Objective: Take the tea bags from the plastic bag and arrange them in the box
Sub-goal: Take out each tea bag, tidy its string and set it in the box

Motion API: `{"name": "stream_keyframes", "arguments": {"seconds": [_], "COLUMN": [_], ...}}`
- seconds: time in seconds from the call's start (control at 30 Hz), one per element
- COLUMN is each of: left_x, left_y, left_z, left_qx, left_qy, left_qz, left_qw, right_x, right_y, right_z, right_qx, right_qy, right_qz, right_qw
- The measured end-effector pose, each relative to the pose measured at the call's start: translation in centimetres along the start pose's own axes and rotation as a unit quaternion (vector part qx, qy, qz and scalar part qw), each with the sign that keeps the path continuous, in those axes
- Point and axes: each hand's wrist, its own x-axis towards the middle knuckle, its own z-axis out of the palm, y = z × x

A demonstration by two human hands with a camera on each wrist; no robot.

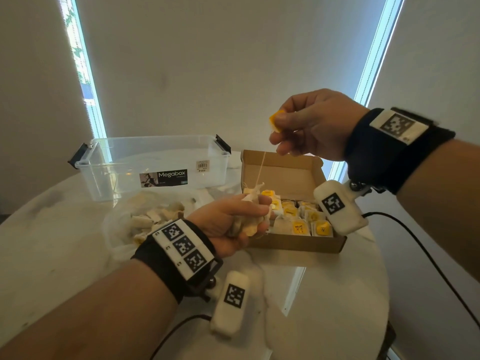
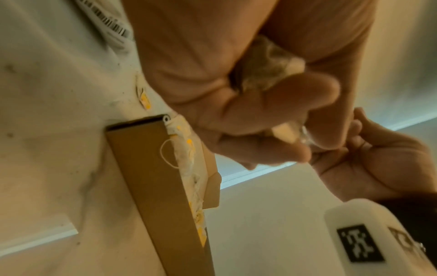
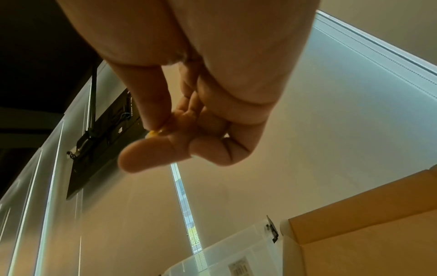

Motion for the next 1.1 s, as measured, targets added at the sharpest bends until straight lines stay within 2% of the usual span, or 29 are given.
{"name": "stream_keyframes", "arguments": {"seconds": [0.17, 0.37, 0.5, 0.77, 0.93, 1.03, 1.1], "left_x": [0.1, 0.3, -0.2, -0.7, -0.5, -1.0, -1.3], "left_y": [-0.2, 0.2, 0.6, 0.9, 0.6, 0.7, 0.8], "left_z": [0.5, 0.2, 0.2, 1.0, 1.4, 1.7, 2.0], "left_qx": [0.065, 0.018, 0.002, 0.058, 0.095, 0.145, 0.163], "left_qy": [0.019, 0.046, 0.013, 0.0, 0.037, 0.055, 0.057], "left_qz": [0.002, 0.052, 0.014, -0.013, -0.001, -0.012, -0.021], "left_qw": [0.998, 0.997, 1.0, 0.998, 0.995, 0.988, 0.985], "right_x": [0.0, -0.3, -0.1, -1.1, -1.1, -0.9, -0.8], "right_y": [-0.6, 0.0, 0.9, 2.0, 2.1, 1.9, 1.9], "right_z": [-0.2, 0.4, 1.1, 3.1, 3.9, 3.9, 3.7], "right_qx": [0.051, 0.014, -0.025, 0.036, -0.01, -0.108, -0.134], "right_qy": [0.042, 0.063, 0.092, -0.075, -0.116, -0.09, -0.088], "right_qz": [-0.013, 0.006, 0.018, 0.051, 0.044, 0.001, -0.009], "right_qw": [0.998, 0.998, 0.995, 0.995, 0.992, 0.99, 0.987]}}
